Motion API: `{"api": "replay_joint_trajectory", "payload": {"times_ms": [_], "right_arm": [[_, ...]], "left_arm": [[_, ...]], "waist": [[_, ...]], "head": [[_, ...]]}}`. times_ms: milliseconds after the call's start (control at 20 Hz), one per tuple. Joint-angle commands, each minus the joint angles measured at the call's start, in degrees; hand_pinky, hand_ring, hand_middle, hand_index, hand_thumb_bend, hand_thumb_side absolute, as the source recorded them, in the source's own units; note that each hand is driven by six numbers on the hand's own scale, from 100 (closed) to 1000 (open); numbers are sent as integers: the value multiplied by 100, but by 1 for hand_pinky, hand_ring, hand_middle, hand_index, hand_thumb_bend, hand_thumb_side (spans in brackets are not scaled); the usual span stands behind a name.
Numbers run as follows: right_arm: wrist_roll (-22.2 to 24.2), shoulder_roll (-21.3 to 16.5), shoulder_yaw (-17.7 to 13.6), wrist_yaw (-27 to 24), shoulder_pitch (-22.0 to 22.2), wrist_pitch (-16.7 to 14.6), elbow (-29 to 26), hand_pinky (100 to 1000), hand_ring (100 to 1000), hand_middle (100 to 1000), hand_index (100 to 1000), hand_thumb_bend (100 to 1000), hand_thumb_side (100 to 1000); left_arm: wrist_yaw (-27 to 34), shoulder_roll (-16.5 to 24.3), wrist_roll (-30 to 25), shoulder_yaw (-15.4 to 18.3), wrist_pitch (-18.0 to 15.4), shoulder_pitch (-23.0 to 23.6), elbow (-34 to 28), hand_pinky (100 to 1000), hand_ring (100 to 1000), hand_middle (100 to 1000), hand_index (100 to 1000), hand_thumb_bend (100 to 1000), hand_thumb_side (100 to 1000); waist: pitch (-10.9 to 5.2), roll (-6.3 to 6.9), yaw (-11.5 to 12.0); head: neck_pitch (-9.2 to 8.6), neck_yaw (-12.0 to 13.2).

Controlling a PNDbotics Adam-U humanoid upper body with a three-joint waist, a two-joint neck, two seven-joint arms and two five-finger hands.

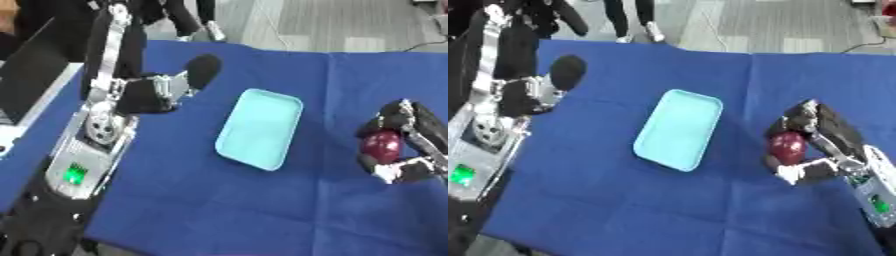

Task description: Pick up objects on the table and place them in the box.

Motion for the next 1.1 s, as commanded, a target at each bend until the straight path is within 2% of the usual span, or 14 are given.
{"api": "replay_joint_trajectory", "payload": {"times_ms": [50,550,1100], "right_arm": [[153,40,22,-190,-194,83,-230,100,100,100,355,306,653],[512,329,114,-277,-508,58,-67,100,100,100,352,303,656],[541,722,129,148,-911,-181,594,100,100,100,351,303,660]], "left_arm": [[14,185,-13,23,2,-61,-83,404,455,632,745,549,620],[-1,212,-7,35,-4,-69,-83,406,456,633,744,549,622],[12,245,-41,17,-49,-185,-83,407,457,634,744,547,627]], "waist": [[-128,-16,6],[-133,1,15],[-67,70,73]], "head": [[-62,23],[-64,5],[-135,-59]]}}
